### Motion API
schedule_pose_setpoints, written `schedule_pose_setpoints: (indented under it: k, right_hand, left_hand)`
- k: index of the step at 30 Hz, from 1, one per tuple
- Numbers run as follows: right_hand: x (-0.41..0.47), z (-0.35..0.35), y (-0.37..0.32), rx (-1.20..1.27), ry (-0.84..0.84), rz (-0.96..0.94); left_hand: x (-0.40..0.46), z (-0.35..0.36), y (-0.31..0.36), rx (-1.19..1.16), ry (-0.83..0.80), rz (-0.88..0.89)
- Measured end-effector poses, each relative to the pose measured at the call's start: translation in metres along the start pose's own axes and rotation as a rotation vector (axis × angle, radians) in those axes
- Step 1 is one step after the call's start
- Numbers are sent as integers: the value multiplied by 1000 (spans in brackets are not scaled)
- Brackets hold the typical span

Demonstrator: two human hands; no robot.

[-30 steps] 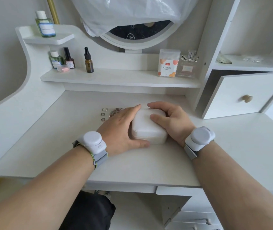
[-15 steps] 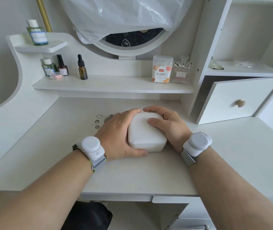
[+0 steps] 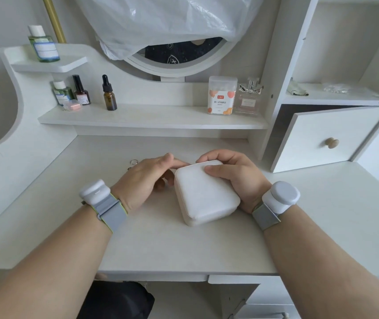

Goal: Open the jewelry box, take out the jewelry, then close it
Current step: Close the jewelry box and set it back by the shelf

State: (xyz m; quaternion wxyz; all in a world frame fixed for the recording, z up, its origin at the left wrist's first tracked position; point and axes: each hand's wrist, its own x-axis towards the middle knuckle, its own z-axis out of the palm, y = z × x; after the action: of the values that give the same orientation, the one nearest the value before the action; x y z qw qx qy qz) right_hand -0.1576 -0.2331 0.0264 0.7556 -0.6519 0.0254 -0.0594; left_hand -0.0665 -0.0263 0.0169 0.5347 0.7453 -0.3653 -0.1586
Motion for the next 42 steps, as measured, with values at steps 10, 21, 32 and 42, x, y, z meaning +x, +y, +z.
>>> schedule_pose_setpoints:
  k: [10, 21, 32, 42]
  right_hand:
    - [-4, 0, -4, -10, -72, 59]
    - [-4, 0, -6, 6, -88, 84]
    - [-6, 2, -6, 11, -112, 93]
    - [-4, 3, -4, -4, -13, 87]
  left_hand:
    - [1, -1, 1, -166, -89, -61]
    - [1, -2, 1, -252, -140, -81]
    - [3, -7, -5, -285, -80, -29]
    - [1, 3, -9, 125, 270, 52]
